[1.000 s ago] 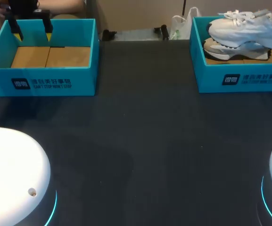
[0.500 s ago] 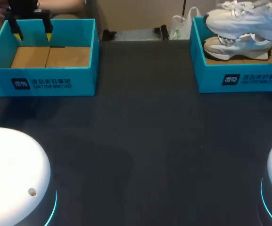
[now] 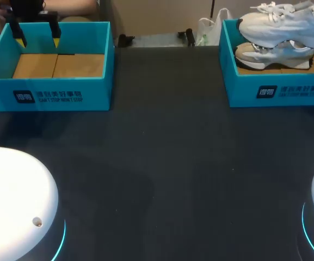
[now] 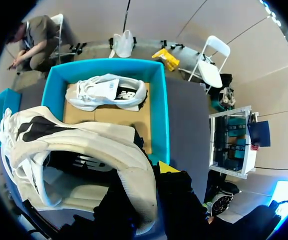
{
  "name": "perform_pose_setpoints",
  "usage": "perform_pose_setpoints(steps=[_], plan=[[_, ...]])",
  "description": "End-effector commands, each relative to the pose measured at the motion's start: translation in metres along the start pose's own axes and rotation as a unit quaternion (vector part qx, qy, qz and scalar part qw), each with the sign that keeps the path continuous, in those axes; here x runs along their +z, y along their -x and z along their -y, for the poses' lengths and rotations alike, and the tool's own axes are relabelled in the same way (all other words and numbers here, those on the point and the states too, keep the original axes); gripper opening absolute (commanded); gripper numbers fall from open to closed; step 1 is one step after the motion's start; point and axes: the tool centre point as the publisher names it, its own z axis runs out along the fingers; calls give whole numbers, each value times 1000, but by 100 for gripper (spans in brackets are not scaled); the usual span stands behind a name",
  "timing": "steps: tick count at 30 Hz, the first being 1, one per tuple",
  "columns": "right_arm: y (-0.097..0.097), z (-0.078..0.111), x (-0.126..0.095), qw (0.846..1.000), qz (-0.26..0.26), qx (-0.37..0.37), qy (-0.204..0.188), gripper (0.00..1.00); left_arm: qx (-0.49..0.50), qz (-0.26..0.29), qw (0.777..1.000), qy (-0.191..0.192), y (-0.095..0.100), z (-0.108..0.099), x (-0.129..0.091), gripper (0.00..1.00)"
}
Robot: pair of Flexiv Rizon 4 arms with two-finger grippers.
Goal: Take the shoe out of the shoebox, open the shoe tongue, remove and reinsert the insole, then place the shoe into the shoebox
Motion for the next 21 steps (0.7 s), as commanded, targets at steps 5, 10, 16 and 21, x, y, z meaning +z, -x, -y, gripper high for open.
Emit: perform_pose_setpoints(steps=[5,10,16,21], plan=[[-19,24,-16,1000,12,-4,-4,0,0,1,1000,1,0,0,-1,100],[-39,45,-27,1000,19,-6,-14,0,0,1,1000,1,0,0,-1,100],[-69,71,-39,1000,19,1,-16,0,0,1,1000,1,0,0,-1,100],[-97,93,-50,1000,19,6,-16,0,0,1,1000,1,0,0,-1,100]])
